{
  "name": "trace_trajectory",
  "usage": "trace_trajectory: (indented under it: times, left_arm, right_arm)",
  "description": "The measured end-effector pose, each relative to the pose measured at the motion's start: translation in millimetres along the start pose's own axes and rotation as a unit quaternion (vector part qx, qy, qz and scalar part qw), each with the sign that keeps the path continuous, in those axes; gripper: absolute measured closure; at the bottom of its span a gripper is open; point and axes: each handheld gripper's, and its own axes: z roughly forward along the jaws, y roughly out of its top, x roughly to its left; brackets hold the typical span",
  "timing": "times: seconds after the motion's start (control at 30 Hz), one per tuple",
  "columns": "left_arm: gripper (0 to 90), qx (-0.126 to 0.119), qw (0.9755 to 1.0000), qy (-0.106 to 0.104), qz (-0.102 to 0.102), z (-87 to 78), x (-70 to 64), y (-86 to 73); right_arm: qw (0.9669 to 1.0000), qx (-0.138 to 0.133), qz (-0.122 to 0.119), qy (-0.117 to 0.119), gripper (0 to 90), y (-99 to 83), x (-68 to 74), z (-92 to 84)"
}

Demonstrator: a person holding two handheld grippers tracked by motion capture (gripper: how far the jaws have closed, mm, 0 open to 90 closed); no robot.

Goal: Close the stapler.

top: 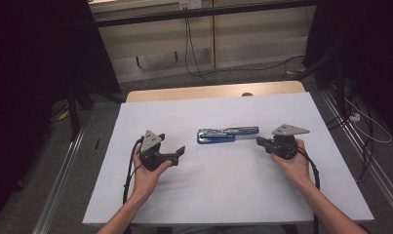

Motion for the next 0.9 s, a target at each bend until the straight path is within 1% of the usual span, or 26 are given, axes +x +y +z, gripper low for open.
trace_trajectory:
  times: [0.07,0.1,0.13,0.17,0.2,0.33,0.4,0.43,0.47,0.6,0.67,0.7,0.77,0.83,0.87,0.9]
  left_arm:
    - [9.3,0.005,0.9999,-0.013,0.008,7.2,-1.0,3.7]
    - [12.5,0.005,0.9998,-0.017,0.013,10.1,-1.3,5.2]
    - [14.9,0.001,0.9998,-0.018,0.009,12.4,-1.9,6.1]
    - [14.5,-0.003,0.9998,-0.02,0.002,14.9,-2.3,6.8]
    - [14.2,-0.001,0.9997,-0.023,0.003,17.7,-2.0,8.0]
    - [16.9,0.005,0.9998,-0.021,0.002,27.0,-1.8,12.7]
    - [20.0,0.0,0.9999,-0.016,0.002,31.8,-2.6,13.9]
    - [20.5,0.002,0.9999,-0.017,0.001,34.8,-3.3,14.7]
    - [21.9,0.01,0.9997,-0.019,0.005,37.2,-3.2,16.1]
    - [26.4,0.004,0.9997,-0.026,-0.001,46.5,-5.3,22.5]
    - [29.1,0.008,0.9995,-0.029,-0.002,50.4,-7.5,26.2]
    - [29.5,0.01,0.9994,-0.034,0.003,52.2,-8.3,28.0]
    - [33.5,0.012,0.9991,-0.039,0.008,55.3,-10.3,30.8]
    - [35.5,0.01,0.9991,-0.041,0.007,58.3,-11.3,32.5]
    - [38.4,0.01,0.9991,-0.04,0.01,59.9,-11.6,33.3]
    - [39.7,0.012,0.9992,-0.037,0.008,61.6,-12.3,33.9]
  right_arm:
    - [1.0,0.0,0.001,0.004,90.0,0.1,0.8,-0.3]
    - [1.0,0.0,0.0,0.004,90.0,0.1,1.0,-0.2]
    - [1.0,0.0,0.0,0.004,90.0,0.1,0.9,0.0]
    - [1.0,0.0,0.0,0.004,90.0,0.1,0.7,0.1]
    - [1.0,0.0,0.001,0.004,90.0,0.0,0.3,0.1]
    - [1.0,-0.002,0.002,0.003,90.0,-0.1,-0.8,-0.2]
    - [1.0,-0.002,0.001,0.001,90.0,-0.1,-1.3,-0.5]
    - [1.0,-0.002,0.001,0.001,90.0,-0.2,-1.6,-0.4]
    - [1.0,-0.002,0.001,-0.001,90.0,-0.4,-2.0,-0.1]
    - [1.0,0.0,0.005,-0.002,90.0,-0.9,-3.6,0.2]
    - [1.0,-0.001,0.005,-0.002,90.0,-0.8,-4.0,-0.3]
    - [1.0,-0.002,0.004,-0.002,90.0,-0.6,-4.1,-0.7]
    - [1.0,-0.003,0.007,-0.002,90.0,-0.3,-3.8,-1.8]
    - [1.0,-0.004,0.007,-0.003,90.0,-0.3,-4.1,-2.5]
    - [1.0,-0.004,0.007,-0.003,90.0,-0.5,-4.9,-2.5]
    - [1.0,-0.004,0.007,-0.004,90.0,-0.6,-5.4,-2.5]
